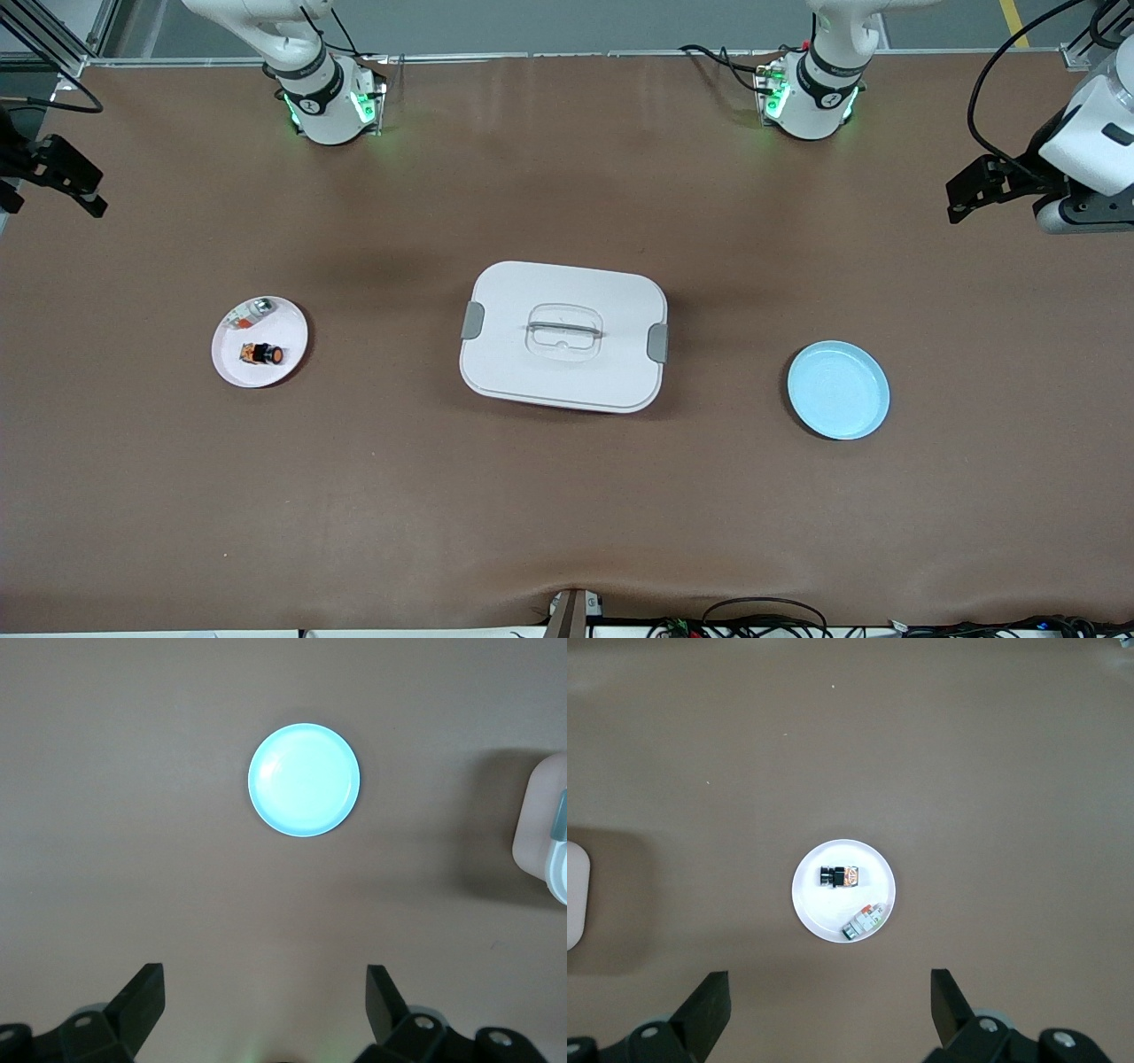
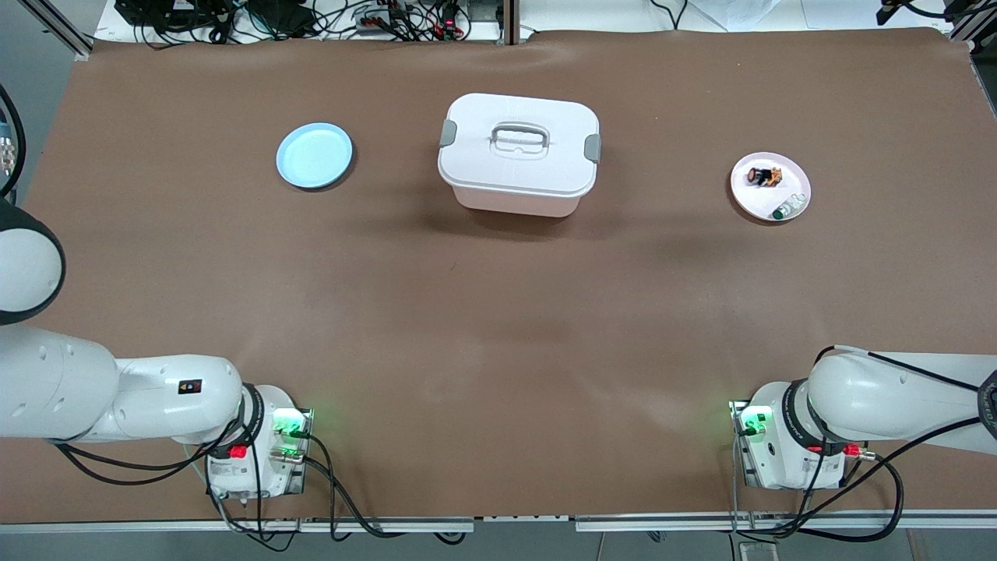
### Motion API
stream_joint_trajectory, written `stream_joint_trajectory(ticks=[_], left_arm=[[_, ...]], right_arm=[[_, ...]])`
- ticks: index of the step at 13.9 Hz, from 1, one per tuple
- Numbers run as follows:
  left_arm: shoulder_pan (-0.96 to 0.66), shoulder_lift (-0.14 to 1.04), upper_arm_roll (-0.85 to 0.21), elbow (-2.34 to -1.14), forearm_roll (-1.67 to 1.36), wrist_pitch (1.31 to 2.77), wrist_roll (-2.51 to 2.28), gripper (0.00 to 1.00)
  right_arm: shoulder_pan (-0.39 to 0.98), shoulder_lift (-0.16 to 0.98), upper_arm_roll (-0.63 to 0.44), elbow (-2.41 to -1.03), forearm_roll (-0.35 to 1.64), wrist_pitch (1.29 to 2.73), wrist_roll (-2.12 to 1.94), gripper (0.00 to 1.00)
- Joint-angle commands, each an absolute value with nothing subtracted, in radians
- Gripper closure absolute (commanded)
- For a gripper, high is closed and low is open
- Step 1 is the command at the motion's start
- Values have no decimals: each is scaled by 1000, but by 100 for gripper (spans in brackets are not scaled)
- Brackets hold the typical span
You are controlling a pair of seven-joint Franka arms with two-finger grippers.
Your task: Transfer orange switch to right arm and place
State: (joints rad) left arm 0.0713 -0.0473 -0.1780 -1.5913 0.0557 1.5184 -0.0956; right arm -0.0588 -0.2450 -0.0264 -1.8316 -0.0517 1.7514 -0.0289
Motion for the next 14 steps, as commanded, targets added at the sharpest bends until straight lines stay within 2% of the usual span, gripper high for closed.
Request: stream_joint_trajectory(ticks=[1, 4, 14], left_arm=[[77, -71, -175, -1595, 40, 1516, -78, 0], [74, -71, -183, -1588, 40, 1509, -89, 0], [74, -67, -186, -1583, 40, 1500, -86, 0]], right_arm=[[-63, -233, -5, -1836, -51, 1764, -15, 0], [-45, -201, -3, -1830, -45, 1766, -14, 0], [-34, -195, -8, -1796, -44, 1776, -12, 0]])
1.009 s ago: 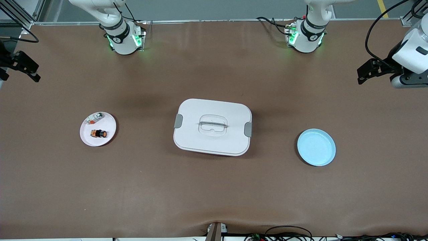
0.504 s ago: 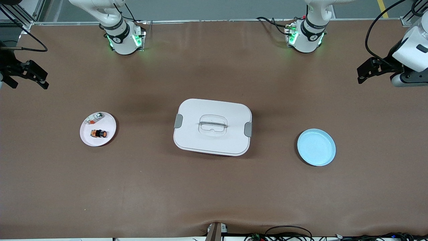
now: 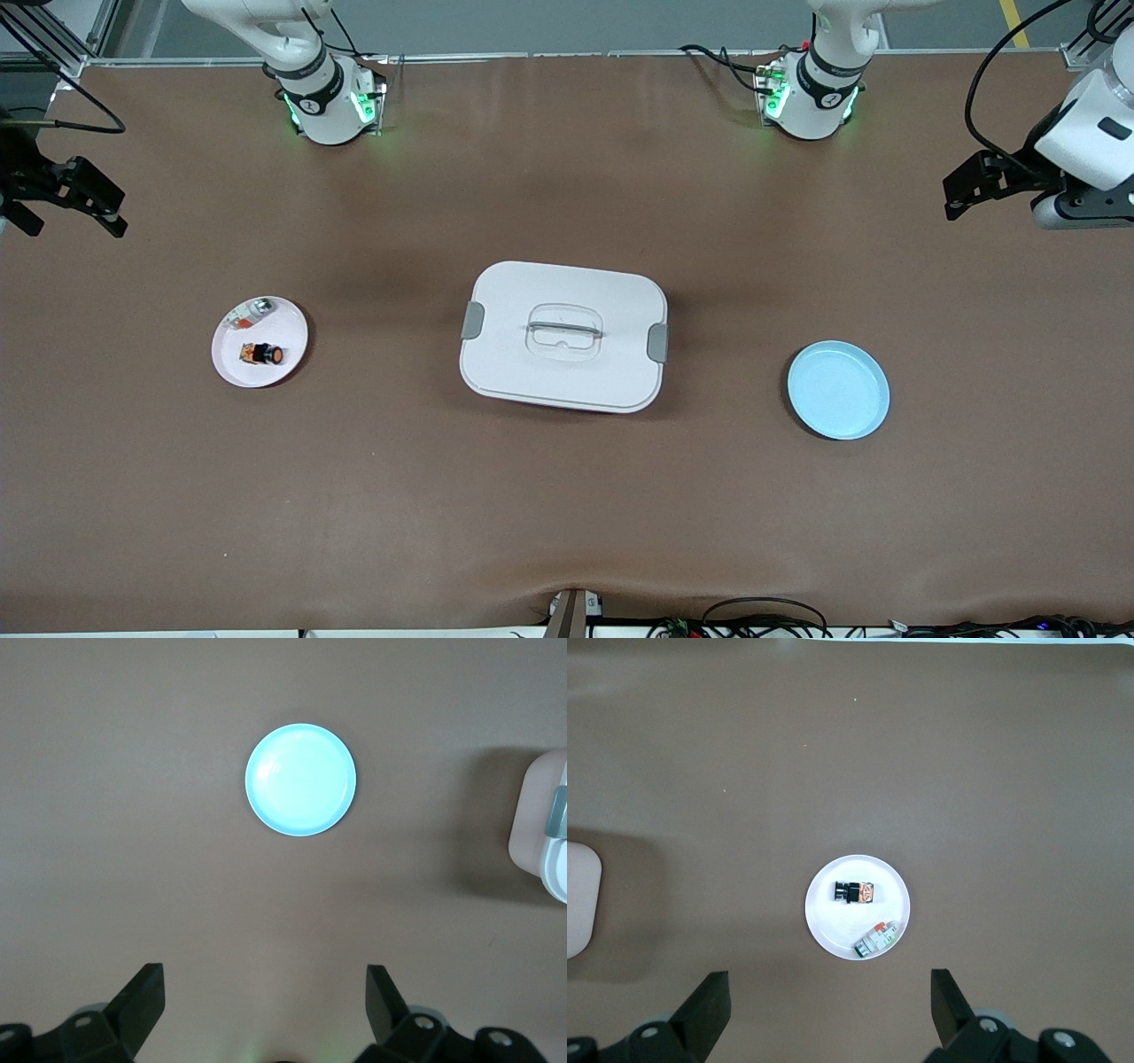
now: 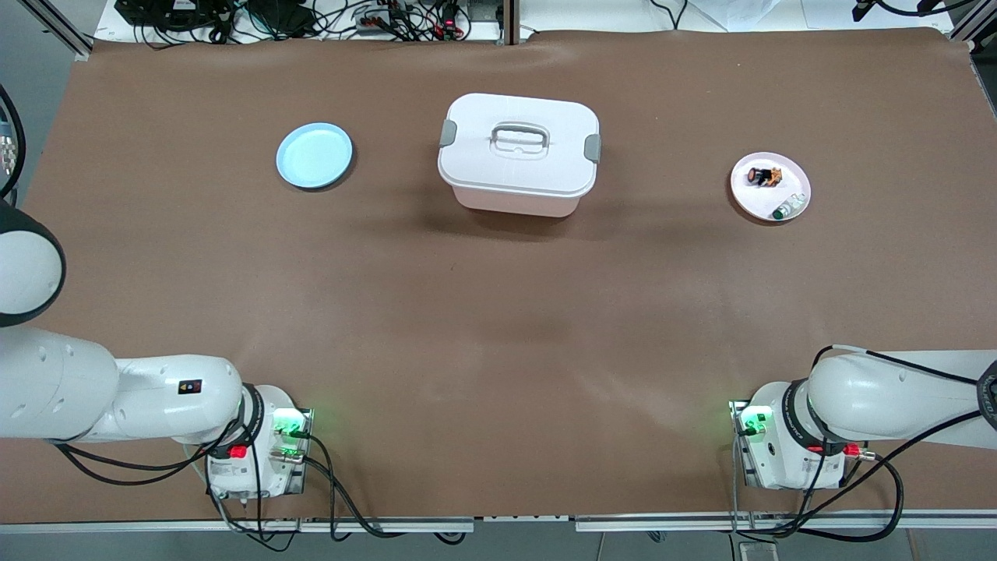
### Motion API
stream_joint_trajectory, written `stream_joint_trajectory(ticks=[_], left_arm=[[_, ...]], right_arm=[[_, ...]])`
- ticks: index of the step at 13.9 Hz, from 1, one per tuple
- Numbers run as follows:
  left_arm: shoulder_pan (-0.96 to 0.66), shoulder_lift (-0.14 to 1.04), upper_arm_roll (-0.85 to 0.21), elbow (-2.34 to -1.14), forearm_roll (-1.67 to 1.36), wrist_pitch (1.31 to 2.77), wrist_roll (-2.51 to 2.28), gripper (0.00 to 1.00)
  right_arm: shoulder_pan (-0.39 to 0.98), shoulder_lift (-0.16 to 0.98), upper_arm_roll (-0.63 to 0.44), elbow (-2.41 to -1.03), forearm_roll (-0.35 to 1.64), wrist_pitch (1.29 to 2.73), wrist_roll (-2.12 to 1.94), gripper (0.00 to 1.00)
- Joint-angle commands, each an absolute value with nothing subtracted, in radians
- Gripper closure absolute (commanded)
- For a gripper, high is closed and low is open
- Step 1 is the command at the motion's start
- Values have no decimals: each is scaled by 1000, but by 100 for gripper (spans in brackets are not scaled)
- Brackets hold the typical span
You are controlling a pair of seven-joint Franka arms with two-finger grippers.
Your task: Transfer orange switch to right arm and place
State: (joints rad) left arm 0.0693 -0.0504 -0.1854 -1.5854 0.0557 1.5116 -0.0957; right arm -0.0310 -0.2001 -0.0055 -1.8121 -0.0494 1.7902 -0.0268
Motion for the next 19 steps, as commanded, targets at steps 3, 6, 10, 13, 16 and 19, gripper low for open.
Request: stream_joint_trajectory(ticks=[3, 6, 10, 13, 16, 19], left_arm=[[77, -71, -181, -1585, 40, 1499, -86, 0], [75, -72, -181, -1585, 40, 1500, -92, 0], [77, -64, -176, -1572, 8, 1520, -92, 0], [77, -64, -175, -1565, 8, 1513, -89, 0], [77, -58, -176, -1568, 8, 1516, -92, 0], [75, -61, -179, -1574, 11, 1497, -87, 0]], right_arm=[[-34, -193, -9, -1795, -44, 1778, -12, 0], [-26, -192, -6, -1779, -45, 1786, -15, 0], [-26, -134, -6, -1746, -46, 1789, -15, 0], [-17, -115, -5, -1735, -46, 1781, -14, 0], [-5, -114, -5, -1738, -46, 1778, -15, 0], [-6, -100, -5, -1736, -44, 1776, -12, 0]])
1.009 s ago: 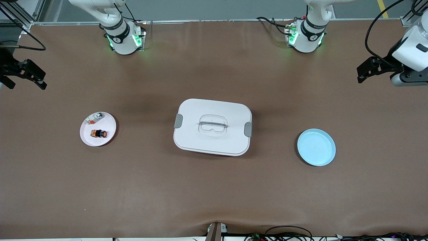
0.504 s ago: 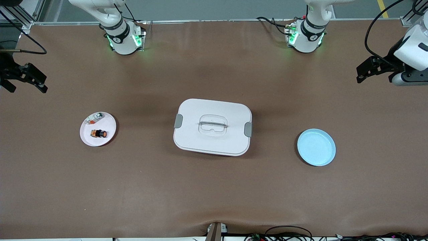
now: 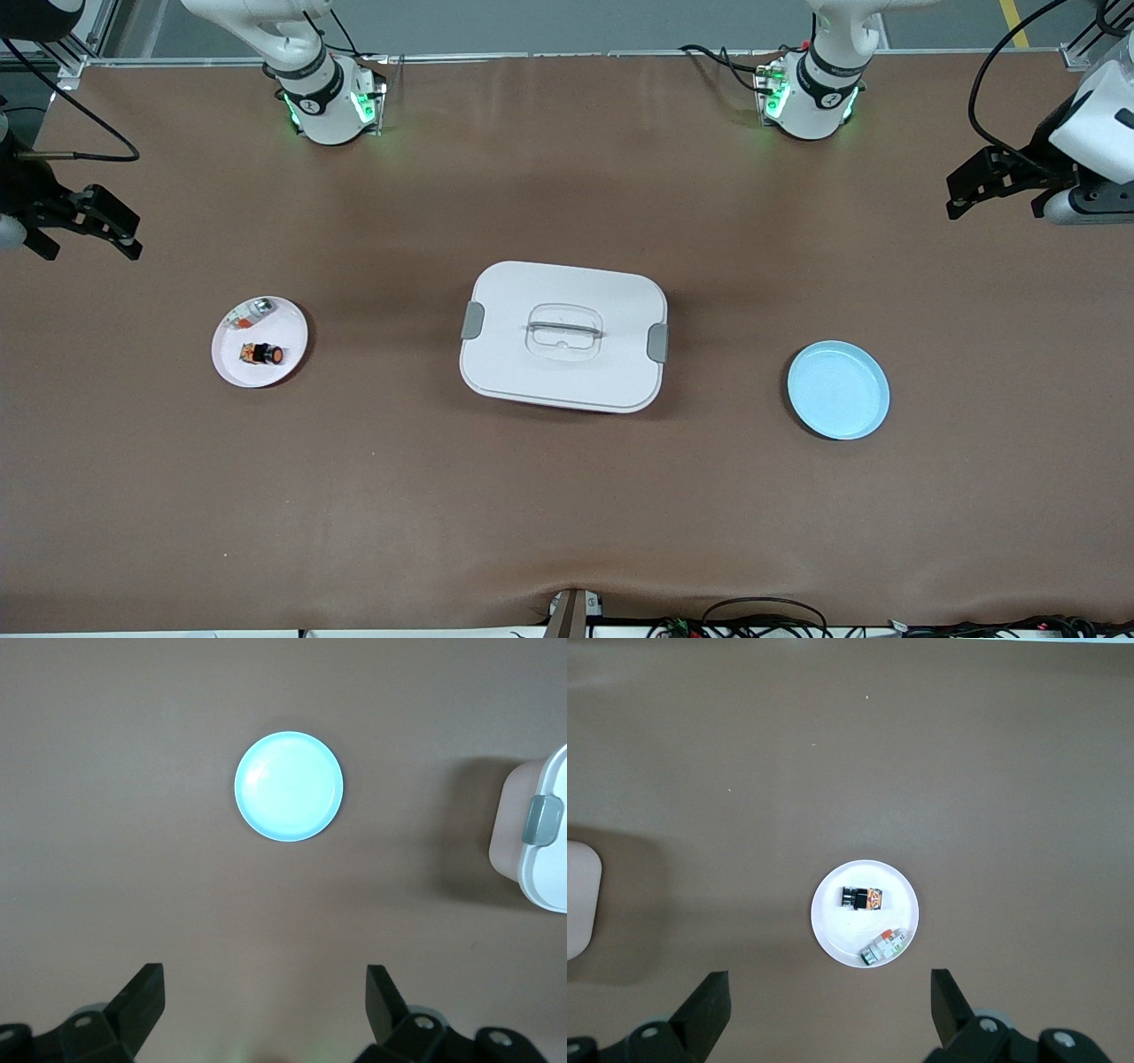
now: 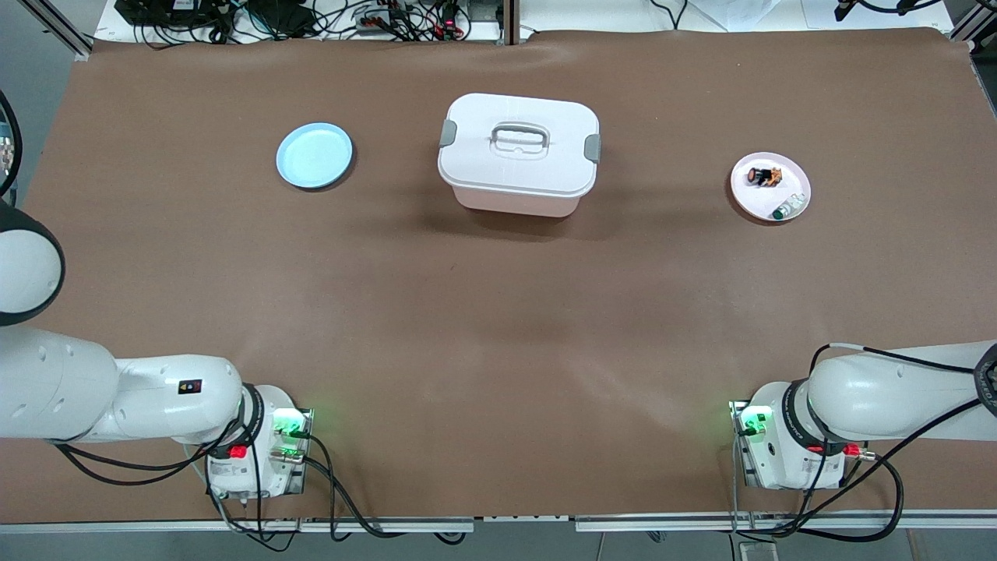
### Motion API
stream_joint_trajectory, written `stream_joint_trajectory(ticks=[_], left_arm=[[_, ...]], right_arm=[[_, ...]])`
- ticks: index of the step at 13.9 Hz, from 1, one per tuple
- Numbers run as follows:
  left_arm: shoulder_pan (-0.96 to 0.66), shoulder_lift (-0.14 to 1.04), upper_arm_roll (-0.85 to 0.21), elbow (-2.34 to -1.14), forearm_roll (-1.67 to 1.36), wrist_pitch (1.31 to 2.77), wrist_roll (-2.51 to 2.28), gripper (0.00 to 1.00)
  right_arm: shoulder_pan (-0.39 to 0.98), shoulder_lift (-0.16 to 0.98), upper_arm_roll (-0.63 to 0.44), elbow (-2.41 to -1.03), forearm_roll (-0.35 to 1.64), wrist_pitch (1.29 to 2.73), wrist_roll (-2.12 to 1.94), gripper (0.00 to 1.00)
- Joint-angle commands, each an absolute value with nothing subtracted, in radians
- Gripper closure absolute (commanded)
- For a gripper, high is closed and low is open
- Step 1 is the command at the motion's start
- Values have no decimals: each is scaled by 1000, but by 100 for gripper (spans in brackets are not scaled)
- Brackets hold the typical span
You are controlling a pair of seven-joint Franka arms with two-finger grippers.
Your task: Transfer orange switch to right arm and place
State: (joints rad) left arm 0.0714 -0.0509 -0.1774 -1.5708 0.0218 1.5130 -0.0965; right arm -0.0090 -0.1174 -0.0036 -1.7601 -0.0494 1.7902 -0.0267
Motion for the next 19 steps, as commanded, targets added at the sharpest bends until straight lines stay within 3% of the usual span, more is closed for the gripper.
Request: stream_joint_trajectory(ticks=[1, 12, 19], left_arm=[[75, -55, -179, -1572, 14, 1496, -86, 0], [74, -46, -178, -1571, 18, 1497, -91, 0], [77, -34, -175, -1575, 21, 1494, -89, 0]], right_arm=[[-9, -98, -5, -1735, -44, 1782, -12, 0], [-5, -92, -5, -1697, -41, 1776, -12, 0], [-6, -92, -6, -1644, 5, 1594, 26, 0]])
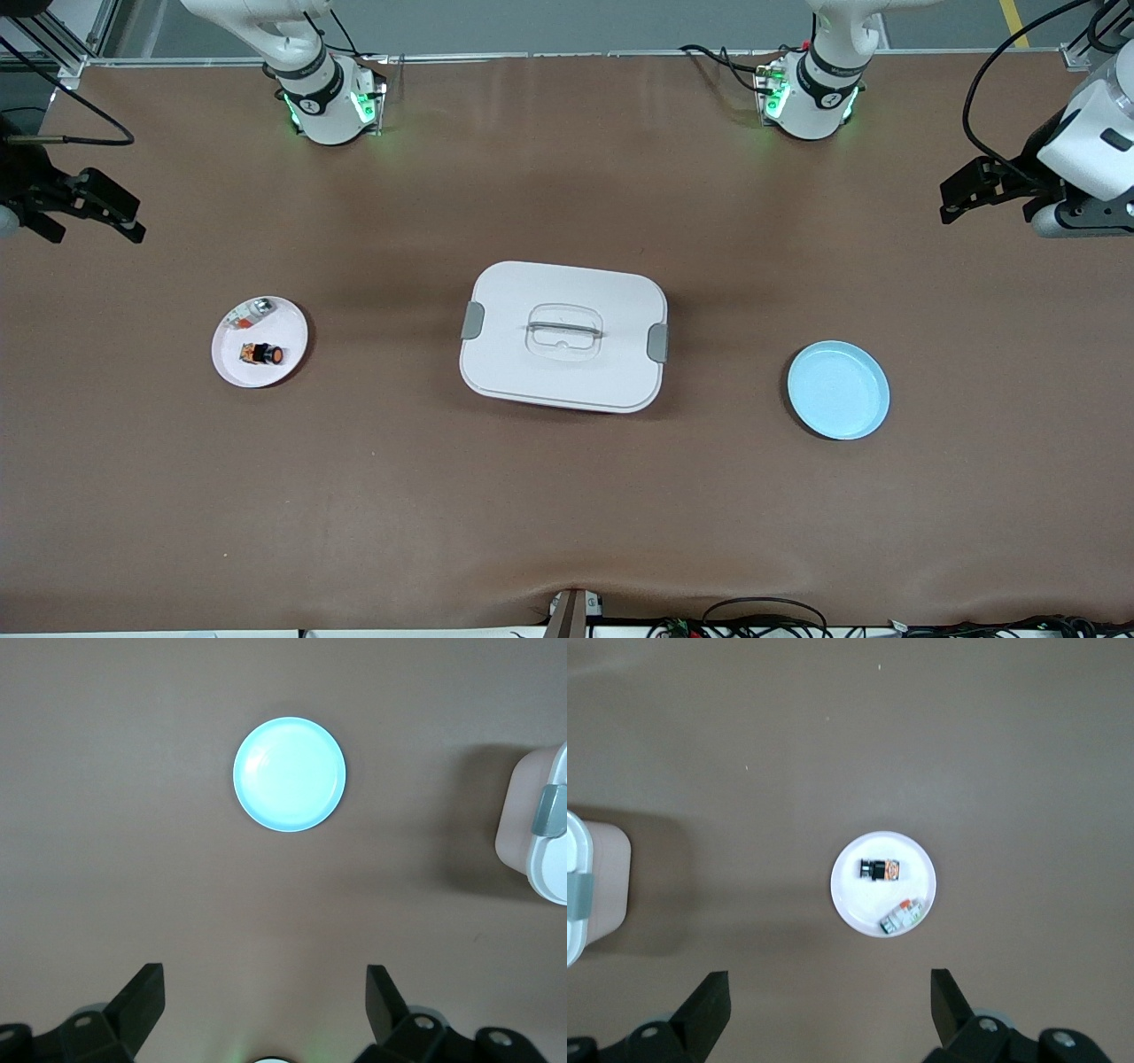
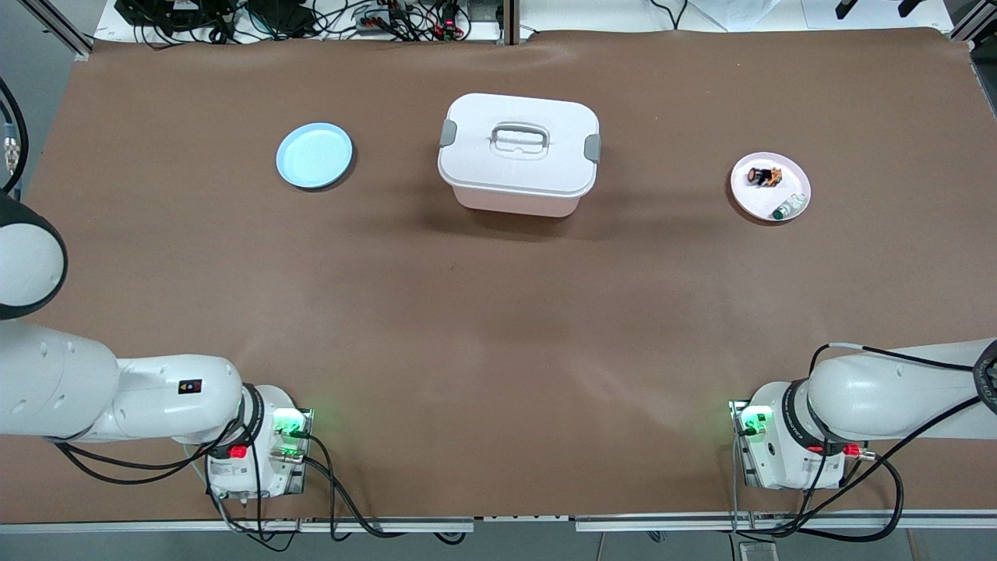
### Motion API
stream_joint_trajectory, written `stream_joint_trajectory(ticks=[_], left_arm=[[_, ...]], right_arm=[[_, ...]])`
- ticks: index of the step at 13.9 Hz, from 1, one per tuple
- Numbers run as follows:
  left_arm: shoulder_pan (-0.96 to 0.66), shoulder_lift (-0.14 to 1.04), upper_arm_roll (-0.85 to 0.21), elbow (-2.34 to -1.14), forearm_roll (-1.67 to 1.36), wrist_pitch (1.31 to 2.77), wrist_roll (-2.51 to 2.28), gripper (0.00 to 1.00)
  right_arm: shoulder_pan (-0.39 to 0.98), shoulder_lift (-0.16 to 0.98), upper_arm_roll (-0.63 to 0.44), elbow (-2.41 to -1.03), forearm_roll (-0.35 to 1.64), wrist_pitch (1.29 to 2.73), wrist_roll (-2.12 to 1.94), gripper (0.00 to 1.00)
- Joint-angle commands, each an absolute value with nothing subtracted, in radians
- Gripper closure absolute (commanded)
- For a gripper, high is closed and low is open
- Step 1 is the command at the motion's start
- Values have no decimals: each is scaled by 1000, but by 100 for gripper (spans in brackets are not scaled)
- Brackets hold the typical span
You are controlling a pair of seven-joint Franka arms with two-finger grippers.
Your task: Transfer orange switch to right arm and place
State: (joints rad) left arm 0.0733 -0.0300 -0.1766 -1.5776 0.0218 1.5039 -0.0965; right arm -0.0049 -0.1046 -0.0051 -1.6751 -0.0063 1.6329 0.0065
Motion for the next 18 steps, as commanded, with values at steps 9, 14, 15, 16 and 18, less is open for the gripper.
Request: stream_joint_trajectory(ticks=[9, 14, 15, 16, 18], left_arm=[[83, -31, -175, -1563, 21, 1503, -83, 0], [83, -21, -175, -1563, 21, 1516, -81, 0], [83, -23, -173, -1563, 21, 1516, -78, 0], [83, -21, -173, -1562, 18, 1516, -78, 0], [83, -21, -173, -1560, 11, 1517, -81, 0]], right_arm=[[-11, -92, -9, -1629, 3, 1555, 15, 0], [-21, -94, -12, -1628, -11, 1554, 12, 0], [-25, -94, -12, -1628, -9, 1554, 12, 0], [-28, -94, -12, -1628, -8, 1551, 14, 0], [-26, -94, -12, -1628, -9, 1542, 14, 0]])
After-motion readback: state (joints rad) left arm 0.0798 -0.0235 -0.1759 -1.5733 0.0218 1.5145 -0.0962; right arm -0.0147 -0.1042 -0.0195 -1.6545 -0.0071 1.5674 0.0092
